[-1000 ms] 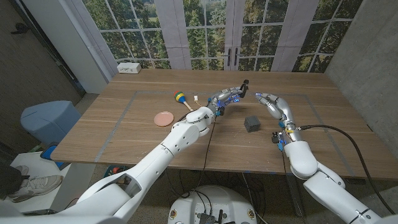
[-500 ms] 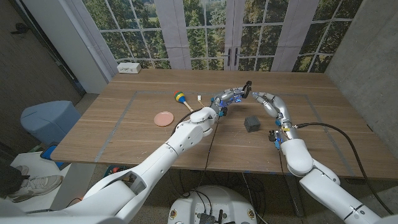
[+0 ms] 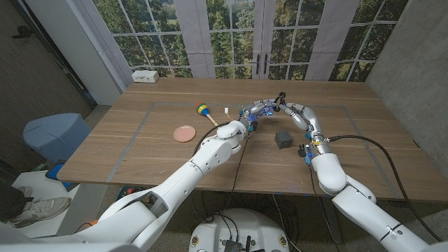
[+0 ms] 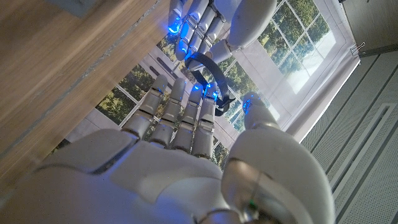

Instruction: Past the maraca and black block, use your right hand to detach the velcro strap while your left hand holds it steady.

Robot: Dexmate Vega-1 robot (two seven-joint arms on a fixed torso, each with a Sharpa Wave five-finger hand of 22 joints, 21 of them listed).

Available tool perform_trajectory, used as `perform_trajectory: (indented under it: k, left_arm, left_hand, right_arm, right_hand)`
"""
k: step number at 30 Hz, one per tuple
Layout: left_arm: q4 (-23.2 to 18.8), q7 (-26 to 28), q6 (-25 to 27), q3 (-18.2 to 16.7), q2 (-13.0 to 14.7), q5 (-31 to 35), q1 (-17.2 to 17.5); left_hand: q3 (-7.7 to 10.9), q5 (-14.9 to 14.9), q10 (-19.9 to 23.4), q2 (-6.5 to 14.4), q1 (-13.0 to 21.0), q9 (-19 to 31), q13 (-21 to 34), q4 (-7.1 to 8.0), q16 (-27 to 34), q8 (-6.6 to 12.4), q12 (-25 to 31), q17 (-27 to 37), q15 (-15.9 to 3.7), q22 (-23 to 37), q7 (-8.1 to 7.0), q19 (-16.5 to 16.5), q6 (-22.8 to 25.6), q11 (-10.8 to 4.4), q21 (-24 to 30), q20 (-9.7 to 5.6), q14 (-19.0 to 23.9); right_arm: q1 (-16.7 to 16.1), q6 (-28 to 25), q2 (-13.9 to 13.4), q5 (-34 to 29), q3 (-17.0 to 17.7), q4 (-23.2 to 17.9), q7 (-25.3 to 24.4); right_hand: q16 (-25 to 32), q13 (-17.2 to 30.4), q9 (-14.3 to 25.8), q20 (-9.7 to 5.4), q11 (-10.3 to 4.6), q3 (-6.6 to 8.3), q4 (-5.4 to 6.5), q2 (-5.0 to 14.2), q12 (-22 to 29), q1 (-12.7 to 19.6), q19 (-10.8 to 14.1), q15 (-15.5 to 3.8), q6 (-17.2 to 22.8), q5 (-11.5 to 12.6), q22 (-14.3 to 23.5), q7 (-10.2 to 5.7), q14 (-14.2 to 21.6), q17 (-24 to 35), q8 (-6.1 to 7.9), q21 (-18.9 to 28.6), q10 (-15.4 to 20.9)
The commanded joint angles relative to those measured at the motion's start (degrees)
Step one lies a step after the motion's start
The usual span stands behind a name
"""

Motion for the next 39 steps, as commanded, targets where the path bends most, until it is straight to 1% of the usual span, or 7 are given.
perform_trajectory:
  k: [1, 11, 18, 20, 25, 31, 39]
  left_arm:
    - [0.6, 0.1, 0.7, -0.1, -0.6, 0.2, -0.2]
    - [-0.3, -0.3, 1.7, -0.4, -0.4, -0.6, 0.1]
    - [-1.8, -1.3, 3.5, -0.6, 0.3, -2.3, 0.5]
    - [-2.4, -1.6, 4.3, -0.8, 0.5, -3.0, 0.6]
    - [-3.9, -2.3, 6.2, -0.9, 1.4, -4.5, 0.8]
    - [-5.3, -3.0, 8.0, -1.3, 2.2, -6.5, 1.0]
    - [-6.2, -3.3, 7.4, -0.1, 3.8, -4.7, 0.7]
  left_hand:
    - [-0.28, 0.2, 6.4, 0.2, 0.5, 0.2, 0.2, 0.09, -0.2, -0.28, -0.1, 0.2, -5.31, 0.1, 0.01, -0.1, 0.4, -5.63, -0.1, -3.5, -0.1]
    - [-0.45, 0.3, 6.5, 0.2, 0.6, 0.3, 0.2, 0.08, -0.4, -0.34, -0.3, 0.4, -5.31, 0.1, 0.26, 0.1, 0.6, -5.61, 0.0, -3.48, 0.0]
    - [-0.52, 0.4, 6.7, 0.2, 0.7, 0.3, 0.3, 0.05, -0.4, -0.34, -0.4, 0.5, -5.31, 0.1, 0.31, 0.1, 0.7, -5.63, 0.0, -3.51, 0.1]
    - [-0.55, 0.4, 6.9, 0.2, 0.8, 0.4, 0.3, 0.03, -0.5, -0.36, -0.4, 0.5, -5.32, 0.1, 0.29, 0.2, 0.7, -5.64, 0.0, -3.52, 0.1]
    - [-0.62, 0.5, 7.0, 0.2, 0.8, 0.6, 0.4, 0.05, -0.6, -0.34, -0.4, 0.6, -5.31, 0.1, 0.26, 0.2, 0.7, -5.68, 0.0, -3.48, 0.2]
    - [-0.7, 0.6, 7.0, 0.2, 0.8, 0.6, 0.5, 0.07, -0.7, -0.42, -0.6, 0.6, -5.3, 0.1, 0.28, 0.1, 0.6, -5.72, 0.0, -3.5, 0.2]
    - [-0.82, 0.7, 7.2, 0.4, 0.8, 1.2, 0.5, 0.17, -0.9, -0.39, -0.8, 0.8, -5.28, 0.2, 0.12, 0.0, 0.2, -5.7, 0.0, -3.31, 0.2]
  right_arm:
    - [2.2, 1.4, 0.8, -1.3, -1.9, 1.7, -0.6]
    - [2.9, 1.0, 1.9, -3.8, -2.8, 2.2, -3.1]
    - [3.3, -1.0, 2.8, -5.4, -3.4, 1.9, -4.8]
    - [3.4, -1.4, 3.2, -6.0, -3.6, 2.0, -5.7]
    - [3.9, -1.7, 4.1, -6.9, -4.1, 2.6, -7.4]
    - [4.2, -0.9, 5.0, -7.9, -4.4, 3.6, -9.3]
    - [3.8, 0.6, 5.5, -7.8, -4.1, 3.8, -10.5]
  right_hand:
    - [0.3, 1.1, 0.1, -0.43, -0.98, 0.17, -0.39, -0.06, 1.4, 1.4, 0.8, -4.27, 3.6, -0.1, 0.2, -1.18, 1.3, 0.3, 1.07, 0.8, 0.9]
    - [0.3, 3.0, -0.1, -2.01, -3.03, 1.74, -0.9, -0.14, 4.4, 6.6, 2.9, -6.76, 10.3, -0.5, 0.2, -2.94, 3.6, 0.7, 2.49, 2.1, 3.5]
    - [0.1, 4.1, 0.0, -2.65, -4.41, 2.98, -1.38, -0.29, 5.4, 10.8, 3.1, -7.79, 11.4, -0.7, 0.2, -2.93, 4.2, 1.0, 2.38, 2.6, 3.4]
    - [0.1, 4.4, 0.0, -2.95, -5.63, 3.25, -1.22, -0.2, 5.8, 12.0, 3.3, -8.32, 12.5, -0.7, 0.2, -3.11, 4.3, 1.3, 2.7, 2.8, 3.6]
    - [0.0, 5.6, 0.9, -4.39, -7.19, 5.17, -1.4, 0.78, 7.4, 17.3, 4.3, -10.09, 15.6, -0.4, 0.2, -1.75, 5.6, 1.7, 4.06, 3.7, 5.0]
    - [0.6, 6.5, 1.2, -5.3, -7.99, 5.55, -1.1, 1.41, 8.9, 19.9, 5.2, -10.41, 16.3, -0.6, 0.3, -0.32, 7.2, 2.7, 4.28, 4.5, 6.8]
    - [0.5, 7.2, 1.6, -6.4, -8.6, 4.97, 0.04, 1.61, 10.4, 20.6, 6.1, -9.97, 18.1, -1.3, 0.3, -0.97, 8.2, 3.3, 4.84, 5.6, 9.0]
